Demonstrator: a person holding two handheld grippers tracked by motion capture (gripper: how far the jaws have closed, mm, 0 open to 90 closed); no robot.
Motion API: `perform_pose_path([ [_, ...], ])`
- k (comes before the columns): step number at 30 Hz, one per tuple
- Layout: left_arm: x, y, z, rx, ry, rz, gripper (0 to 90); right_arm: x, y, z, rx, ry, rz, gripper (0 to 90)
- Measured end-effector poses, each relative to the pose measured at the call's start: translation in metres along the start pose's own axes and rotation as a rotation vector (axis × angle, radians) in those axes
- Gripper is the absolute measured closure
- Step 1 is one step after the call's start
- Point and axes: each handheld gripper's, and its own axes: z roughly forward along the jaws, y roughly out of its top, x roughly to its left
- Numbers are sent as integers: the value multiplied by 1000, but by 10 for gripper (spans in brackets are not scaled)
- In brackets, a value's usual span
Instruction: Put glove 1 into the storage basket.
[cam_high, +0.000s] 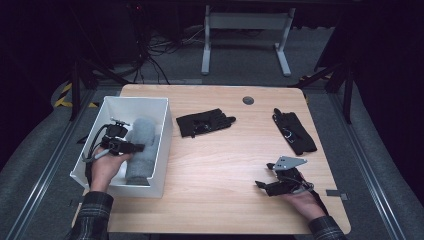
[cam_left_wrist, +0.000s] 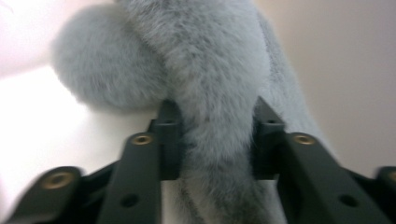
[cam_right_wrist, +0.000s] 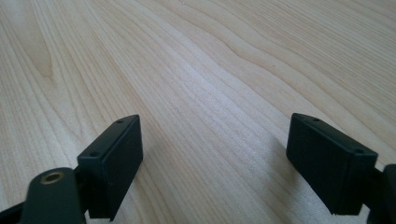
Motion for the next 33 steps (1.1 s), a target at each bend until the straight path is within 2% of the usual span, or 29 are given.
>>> perform_pose_path([
  [3,2,-1,-1,-15,13,-8,464,0,0,0,0,0,0,191],
  [7,-1,0,-9,-53,58,-4,297,0,0,0,0,0,0,190],
  [10,-2,4,-21,-96,86,-7,238,0,0,0,0,0,0,190],
  [15,-9,11,-39,-135,88,24,201,0,0,0,0,0,0,190],
  [18,-14,14,-47,-152,74,41,192,0,0,0,0,0,0,190],
  [20,-19,17,-56,-180,58,51,190,0,0,0,0,0,0,190],
  [23,-27,23,-66,-194,49,81,170,0,0,0,0,0,0,190],
  [28,-47,30,-76,-231,7,120,153,0,0,0,1,0,0,190],
  [33,-72,38,-75,-246,-19,179,152,0,0,0,1,0,1,190],
])
